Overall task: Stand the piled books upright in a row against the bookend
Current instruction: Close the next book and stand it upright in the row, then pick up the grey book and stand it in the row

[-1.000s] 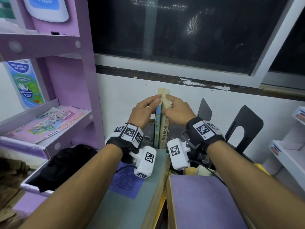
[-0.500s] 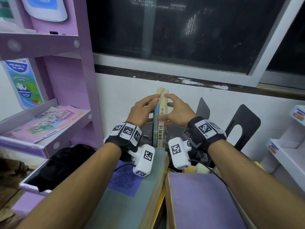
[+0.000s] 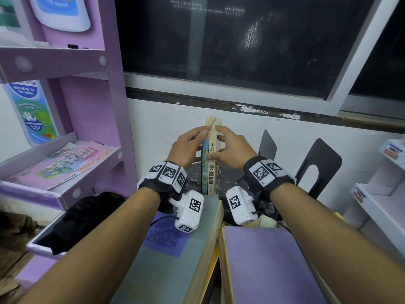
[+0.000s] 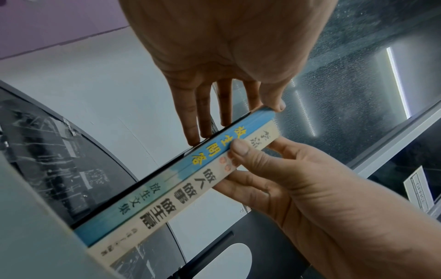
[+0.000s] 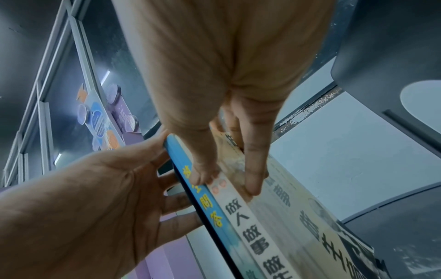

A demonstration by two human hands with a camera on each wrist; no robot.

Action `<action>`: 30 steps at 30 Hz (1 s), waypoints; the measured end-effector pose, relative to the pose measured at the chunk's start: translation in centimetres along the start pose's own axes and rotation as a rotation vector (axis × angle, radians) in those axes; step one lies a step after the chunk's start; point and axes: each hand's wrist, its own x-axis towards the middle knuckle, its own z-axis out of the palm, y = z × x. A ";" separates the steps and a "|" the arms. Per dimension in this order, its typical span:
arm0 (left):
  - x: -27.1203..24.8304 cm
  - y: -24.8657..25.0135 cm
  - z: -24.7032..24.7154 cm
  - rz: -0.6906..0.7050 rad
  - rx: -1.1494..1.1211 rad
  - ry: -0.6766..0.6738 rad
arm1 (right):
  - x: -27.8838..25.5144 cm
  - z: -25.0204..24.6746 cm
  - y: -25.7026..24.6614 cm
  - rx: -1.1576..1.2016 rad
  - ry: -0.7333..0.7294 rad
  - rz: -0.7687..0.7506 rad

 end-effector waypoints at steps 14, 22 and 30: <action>-2.0 2.1 -0.9 -0.088 0.224 -0.004 | -1.8 -1.6 -1.0 -0.140 -0.029 0.059; -5.2 3.7 -2.5 -0.129 0.365 0.044 | -5.4 -2.9 -2.3 -0.176 -0.069 0.132; -9.5 4.4 -5.1 -0.269 0.497 0.034 | -8.7 -2.2 -4.1 -0.347 -0.204 0.141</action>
